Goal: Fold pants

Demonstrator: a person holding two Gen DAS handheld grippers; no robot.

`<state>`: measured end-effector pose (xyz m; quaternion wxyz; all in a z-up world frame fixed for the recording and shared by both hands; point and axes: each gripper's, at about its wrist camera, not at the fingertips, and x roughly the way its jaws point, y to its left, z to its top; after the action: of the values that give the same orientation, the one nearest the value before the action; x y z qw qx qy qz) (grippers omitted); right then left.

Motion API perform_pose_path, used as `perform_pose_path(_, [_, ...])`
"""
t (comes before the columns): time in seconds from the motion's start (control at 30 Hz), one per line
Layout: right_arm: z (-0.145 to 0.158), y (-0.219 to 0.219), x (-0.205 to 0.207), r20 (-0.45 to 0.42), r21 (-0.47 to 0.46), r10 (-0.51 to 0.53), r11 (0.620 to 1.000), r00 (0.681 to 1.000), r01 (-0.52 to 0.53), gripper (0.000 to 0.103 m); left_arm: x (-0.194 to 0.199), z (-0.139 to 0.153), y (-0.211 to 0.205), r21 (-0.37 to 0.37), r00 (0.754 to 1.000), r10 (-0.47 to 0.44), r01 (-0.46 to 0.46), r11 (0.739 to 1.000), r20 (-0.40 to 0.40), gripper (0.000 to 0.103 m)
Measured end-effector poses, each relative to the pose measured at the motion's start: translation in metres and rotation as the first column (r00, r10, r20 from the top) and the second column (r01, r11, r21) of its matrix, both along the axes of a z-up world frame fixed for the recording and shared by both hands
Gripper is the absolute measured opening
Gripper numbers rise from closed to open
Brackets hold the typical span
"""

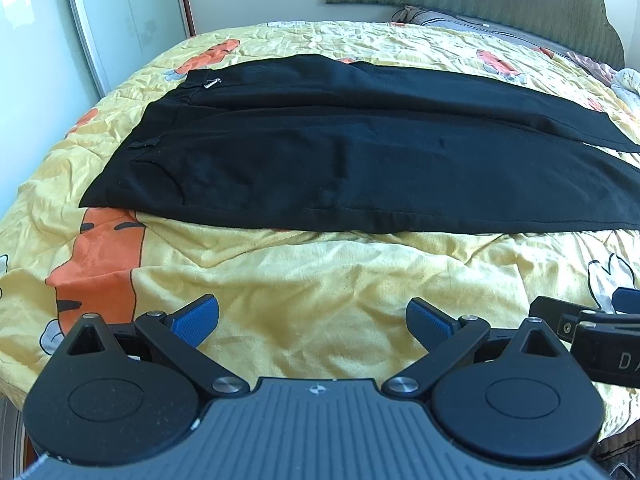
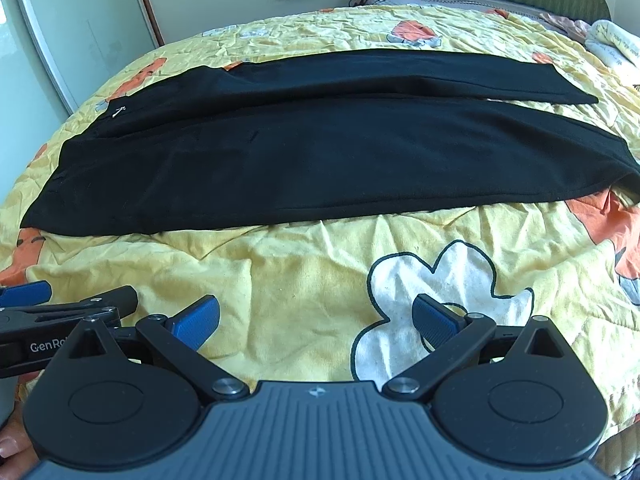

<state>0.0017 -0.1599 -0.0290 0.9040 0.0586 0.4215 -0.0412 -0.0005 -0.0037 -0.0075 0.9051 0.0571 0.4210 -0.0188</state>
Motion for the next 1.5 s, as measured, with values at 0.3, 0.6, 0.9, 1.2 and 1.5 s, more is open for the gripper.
perform_pose_path(0.3, [0.000,0.001,-0.001,-0.001,0.009,0.006,1.000,1.000,-0.006,0.103,-0.001,0.001,0.000,0.004,1.000,0.006,-0.006,1.000,0.003,0.101])
perform_pose_path(0.6, [0.000,0.002,-0.001,0.001,0.006,0.013,1.000,1.000,-0.013,0.103,0.000,0.001,0.003,0.005,1.000,0.006,-0.006,1.000,0.001,0.101])
perform_pose_path(0.9, [-0.002,0.001,0.001,-0.003,0.008,0.016,1.000,1.000,-0.016,0.103,0.000,0.000,0.003,0.005,1.000,0.006,-0.006,1.000,0.001,0.101])
perform_pose_path(1.2, [0.027,0.001,0.011,0.214,-0.020,0.165,0.986,0.963,-0.165,0.103,0.005,0.014,0.010,-0.012,0.997,0.015,-0.014,1.000,0.077,0.101])
perform_pose_path(1.5, [0.063,0.029,0.138,0.284,-0.193,0.635,0.772,0.719,-0.605,0.103,0.059,0.036,0.044,-0.019,0.983,0.125,-0.124,0.992,0.135,0.101])
